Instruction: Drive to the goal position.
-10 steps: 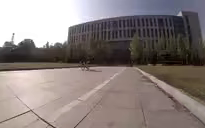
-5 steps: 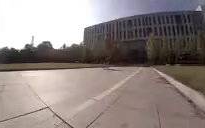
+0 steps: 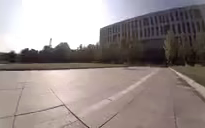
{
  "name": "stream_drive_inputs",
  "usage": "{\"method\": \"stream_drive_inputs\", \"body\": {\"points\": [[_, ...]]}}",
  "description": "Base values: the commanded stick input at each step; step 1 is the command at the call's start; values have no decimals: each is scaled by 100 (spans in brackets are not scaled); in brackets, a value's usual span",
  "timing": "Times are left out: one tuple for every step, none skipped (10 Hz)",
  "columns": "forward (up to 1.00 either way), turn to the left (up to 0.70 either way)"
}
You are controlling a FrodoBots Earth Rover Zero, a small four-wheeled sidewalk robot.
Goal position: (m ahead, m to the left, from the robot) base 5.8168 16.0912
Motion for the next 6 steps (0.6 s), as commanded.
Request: {"method": "stream_drive_inputs", "body": {"points": [[0,70],[0,70],[0,70],[0,70],[0,70],[0,70]]}}
